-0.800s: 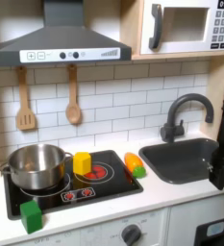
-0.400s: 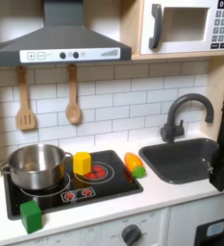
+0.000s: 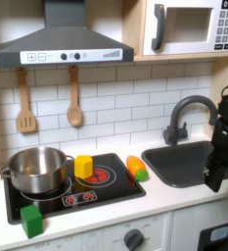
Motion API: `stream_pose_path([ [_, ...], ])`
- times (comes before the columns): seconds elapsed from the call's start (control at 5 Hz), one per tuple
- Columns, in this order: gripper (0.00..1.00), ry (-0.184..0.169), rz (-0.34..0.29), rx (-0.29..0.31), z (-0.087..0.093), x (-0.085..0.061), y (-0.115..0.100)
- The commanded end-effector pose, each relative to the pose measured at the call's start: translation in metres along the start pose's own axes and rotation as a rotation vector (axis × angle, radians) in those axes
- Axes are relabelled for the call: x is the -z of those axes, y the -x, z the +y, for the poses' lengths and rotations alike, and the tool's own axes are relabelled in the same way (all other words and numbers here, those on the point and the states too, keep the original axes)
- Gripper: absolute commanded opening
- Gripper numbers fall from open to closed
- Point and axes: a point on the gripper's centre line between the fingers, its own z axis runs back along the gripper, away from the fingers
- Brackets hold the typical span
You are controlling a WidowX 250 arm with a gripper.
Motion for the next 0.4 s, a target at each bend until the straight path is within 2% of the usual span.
stream_pose_path([
  [0.0, 1.0, -0.01, 0.031, -0.082, 0.006, 0.013, -0.035],
  [0.2, 1.0, -0.003, 0.04, -0.107, 0.009, 0.017, -0.049],
])
